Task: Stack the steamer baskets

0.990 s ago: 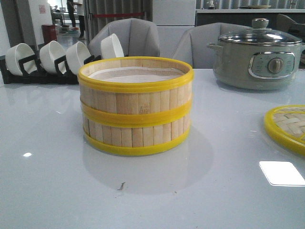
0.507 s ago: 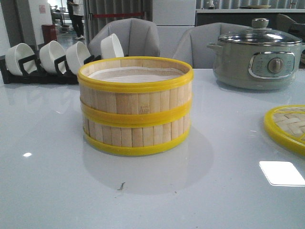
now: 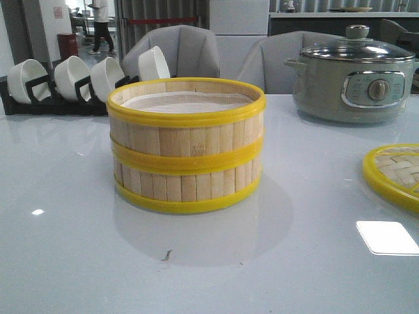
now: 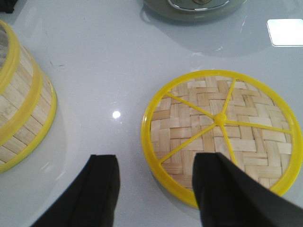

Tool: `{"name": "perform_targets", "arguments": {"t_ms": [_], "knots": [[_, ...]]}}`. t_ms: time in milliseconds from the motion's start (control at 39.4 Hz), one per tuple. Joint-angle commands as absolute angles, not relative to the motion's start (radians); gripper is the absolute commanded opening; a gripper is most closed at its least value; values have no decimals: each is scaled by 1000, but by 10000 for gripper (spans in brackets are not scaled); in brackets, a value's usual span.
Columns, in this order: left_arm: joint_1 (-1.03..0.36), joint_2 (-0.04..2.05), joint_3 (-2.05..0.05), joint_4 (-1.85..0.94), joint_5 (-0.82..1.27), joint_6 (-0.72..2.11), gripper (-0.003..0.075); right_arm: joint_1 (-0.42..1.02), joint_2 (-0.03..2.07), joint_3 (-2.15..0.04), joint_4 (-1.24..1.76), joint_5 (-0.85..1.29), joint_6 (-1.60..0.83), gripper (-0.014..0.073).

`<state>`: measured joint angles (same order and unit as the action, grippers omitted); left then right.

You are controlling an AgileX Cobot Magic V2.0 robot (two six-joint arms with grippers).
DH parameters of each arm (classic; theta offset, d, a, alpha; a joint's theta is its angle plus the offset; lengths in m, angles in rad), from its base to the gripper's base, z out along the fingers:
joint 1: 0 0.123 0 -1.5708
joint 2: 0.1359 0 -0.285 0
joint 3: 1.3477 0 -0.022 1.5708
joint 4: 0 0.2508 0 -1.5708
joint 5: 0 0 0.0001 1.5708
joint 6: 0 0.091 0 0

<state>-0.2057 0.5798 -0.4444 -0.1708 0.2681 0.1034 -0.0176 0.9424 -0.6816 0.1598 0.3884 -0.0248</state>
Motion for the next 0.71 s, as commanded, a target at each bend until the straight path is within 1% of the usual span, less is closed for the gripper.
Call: {"name": "perform_targets", "arguments": {"t_ms": [0,51,203,279,330,558,609,660,685], "knots": [[-211,580,-474,-180,179,96,87,-18,936,-719,164,323,-34,427],[-211,580,-474,-180,179,96,87,-18,936,-719,164,324,-34,372],[-211,580,-474,-180,179,96,87,-18,936,-719,164,324,-34,136],[-211,580,-474,-180,179,96,87,-18,936,-719,165,323,-34,39],[-211,580,-474,-180,179,96,87,-18,936,-719,168,328,-34,61],[-211,580,-474,-180,179,96,87,-18,936,-719,177,420,-34,64],[-211,580,-474,-180,179,96,87,-18,941,-720,178,449,-34,99],[-211,580,-474,-180,179,96,87,-18,950,-723,178,477,-34,171],[-211,580,-474,-180,179,96,87,-18,955,-723,178,482,-34,223]]}}
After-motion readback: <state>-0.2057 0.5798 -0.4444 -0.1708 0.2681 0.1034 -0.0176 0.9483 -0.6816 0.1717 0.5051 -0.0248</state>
